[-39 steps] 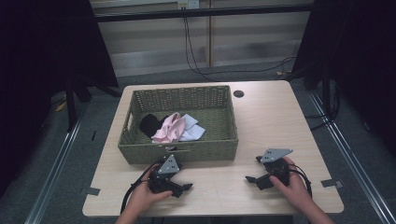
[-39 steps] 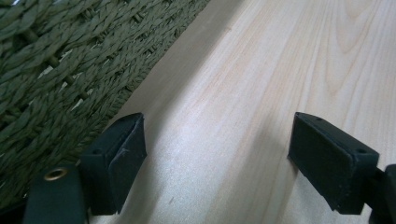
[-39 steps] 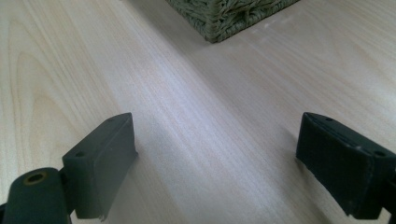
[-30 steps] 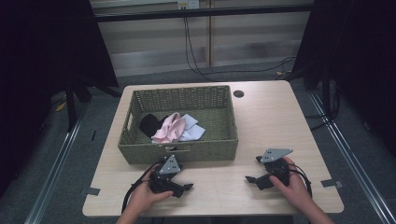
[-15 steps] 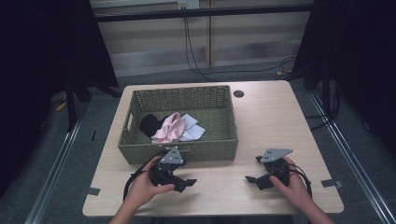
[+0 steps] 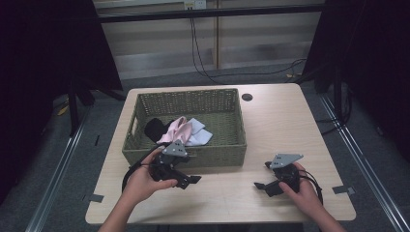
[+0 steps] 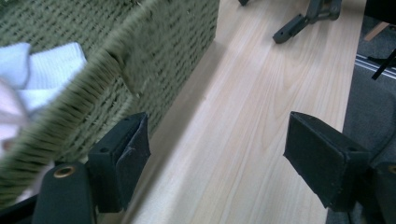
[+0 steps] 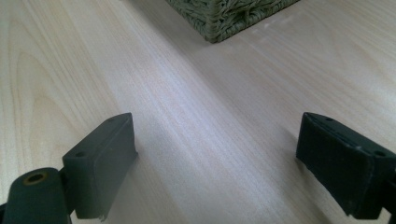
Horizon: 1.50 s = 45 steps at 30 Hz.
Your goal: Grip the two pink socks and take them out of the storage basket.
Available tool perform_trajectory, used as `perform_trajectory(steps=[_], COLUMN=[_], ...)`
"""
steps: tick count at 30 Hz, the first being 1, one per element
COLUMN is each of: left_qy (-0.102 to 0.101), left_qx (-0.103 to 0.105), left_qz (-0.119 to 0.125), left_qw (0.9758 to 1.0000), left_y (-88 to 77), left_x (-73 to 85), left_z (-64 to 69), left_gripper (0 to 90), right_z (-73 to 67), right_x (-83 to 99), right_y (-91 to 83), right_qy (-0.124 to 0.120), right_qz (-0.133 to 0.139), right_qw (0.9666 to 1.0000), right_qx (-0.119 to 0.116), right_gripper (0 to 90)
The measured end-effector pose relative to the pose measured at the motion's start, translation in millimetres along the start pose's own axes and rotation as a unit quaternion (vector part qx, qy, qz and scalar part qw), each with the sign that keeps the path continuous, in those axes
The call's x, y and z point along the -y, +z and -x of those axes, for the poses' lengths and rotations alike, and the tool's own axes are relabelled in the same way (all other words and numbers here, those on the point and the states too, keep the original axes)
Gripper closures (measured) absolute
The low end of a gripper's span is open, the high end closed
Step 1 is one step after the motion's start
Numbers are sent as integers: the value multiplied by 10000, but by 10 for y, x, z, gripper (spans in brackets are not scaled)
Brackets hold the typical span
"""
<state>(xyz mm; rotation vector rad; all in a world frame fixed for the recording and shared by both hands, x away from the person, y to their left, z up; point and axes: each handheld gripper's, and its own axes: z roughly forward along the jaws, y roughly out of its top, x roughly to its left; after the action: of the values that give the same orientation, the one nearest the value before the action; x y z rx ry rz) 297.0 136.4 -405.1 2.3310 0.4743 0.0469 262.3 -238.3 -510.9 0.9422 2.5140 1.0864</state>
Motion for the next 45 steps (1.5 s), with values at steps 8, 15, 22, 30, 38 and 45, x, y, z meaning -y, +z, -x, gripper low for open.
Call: perform_trajectory(steps=[8,15,22,30,38,45], left_qy=[-135,-254,-345,-584,-701,-800], left_qx=[62,47,-60,-280,-519,-609], left_qz=[-10,-8,38,-49,-155,-220], left_qw=[9999,9997,9994,9979,9961,9947], left_y=[-138,-204,-286,-341,-368,-369], left_x=[-163,-249,-337,-381,-411,-419], left_z=[-107,-194,-327,-567,-728,-847], left_gripper=[219,219,219,225,231,232], right_z=[0,0,0,0,0,0], right_x=[0,0,0,0,0,0], right_y=[0,0,0,0,0,0], right_qy=[0,-1,1,1,0,2], right_qz=[-1,0,-1,-1,0,-1], right_qw=[10000,10000,10000,10000,10000,10000], right_qx=[0,0,0,-1,-1,-1], right_gripper=[110,110,110,110,110,110])
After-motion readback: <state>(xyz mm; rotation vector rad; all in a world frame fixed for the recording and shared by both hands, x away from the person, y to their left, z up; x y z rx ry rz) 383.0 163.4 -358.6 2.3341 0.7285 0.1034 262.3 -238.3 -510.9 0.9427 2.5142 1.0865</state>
